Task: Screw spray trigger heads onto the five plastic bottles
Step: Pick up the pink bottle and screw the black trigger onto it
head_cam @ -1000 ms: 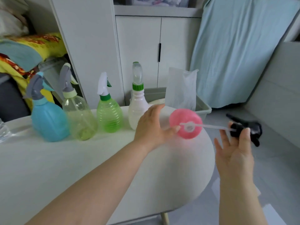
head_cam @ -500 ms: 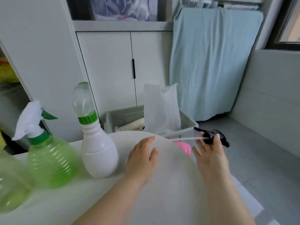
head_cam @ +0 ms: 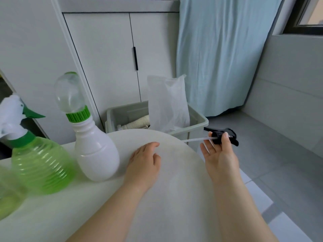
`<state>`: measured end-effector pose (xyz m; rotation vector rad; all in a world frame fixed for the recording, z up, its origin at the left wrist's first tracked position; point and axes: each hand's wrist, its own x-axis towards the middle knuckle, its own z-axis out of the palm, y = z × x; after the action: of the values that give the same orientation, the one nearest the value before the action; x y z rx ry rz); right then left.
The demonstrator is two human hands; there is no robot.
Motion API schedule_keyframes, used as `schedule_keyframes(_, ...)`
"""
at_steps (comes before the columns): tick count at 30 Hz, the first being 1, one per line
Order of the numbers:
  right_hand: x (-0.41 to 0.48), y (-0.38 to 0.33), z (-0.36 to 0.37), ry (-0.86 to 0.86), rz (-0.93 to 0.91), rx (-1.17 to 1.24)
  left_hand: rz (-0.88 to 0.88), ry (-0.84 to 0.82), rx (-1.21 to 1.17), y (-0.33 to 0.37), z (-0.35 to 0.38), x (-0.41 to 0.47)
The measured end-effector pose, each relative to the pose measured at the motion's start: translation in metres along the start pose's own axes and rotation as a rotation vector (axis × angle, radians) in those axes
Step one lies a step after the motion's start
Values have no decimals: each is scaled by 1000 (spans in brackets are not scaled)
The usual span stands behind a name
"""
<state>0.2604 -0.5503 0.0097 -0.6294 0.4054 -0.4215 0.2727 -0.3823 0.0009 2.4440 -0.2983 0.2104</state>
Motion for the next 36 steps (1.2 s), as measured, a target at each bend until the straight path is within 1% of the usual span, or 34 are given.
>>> schedule_keyframes(9, -2, -1, 1, -17, 24, -66, -14, 24, -33, 1, -2, 0)
schedule_keyframes(13, -2, -2, -1, -47, 46, -149, -7, 22, -23, 0, -2, 0)
schedule_keyframes(17, -5, -8, -6, -176, 98, -393, -14, 22, -31, 0, -2, -1)
schedule_keyframes(21, -19, -18, -10, -329, 76, -854, 2, -4, -31, 0, -6, -15)
schedule_keyframes(24, -32, -27, -8, -493, 73, -927, 19, -17, -32, 0, -11, -31)
schedule_keyframes(26, -41, -29, -5, -567, 92, -1001, 24, -29, -38, 2, -14, -42)
schedule_keyframes(27, -45, -28, -5, -569, 94, -1056, 25, -33, -48, 3, -15, -47)
schedule_keyframes(30, -52, -20, -7, -474, 72, -1240, 29, -34, -98, 9, -17, -61)
schedule_keyframes(32, -56, -14, -9, -420, 12, -1369, 42, -36, -101, 12, -17, -68)
schedule_keyframes(36, -61, -5, -12, -297, -119, -1502, 42, -56, -51, 11, -18, -76)
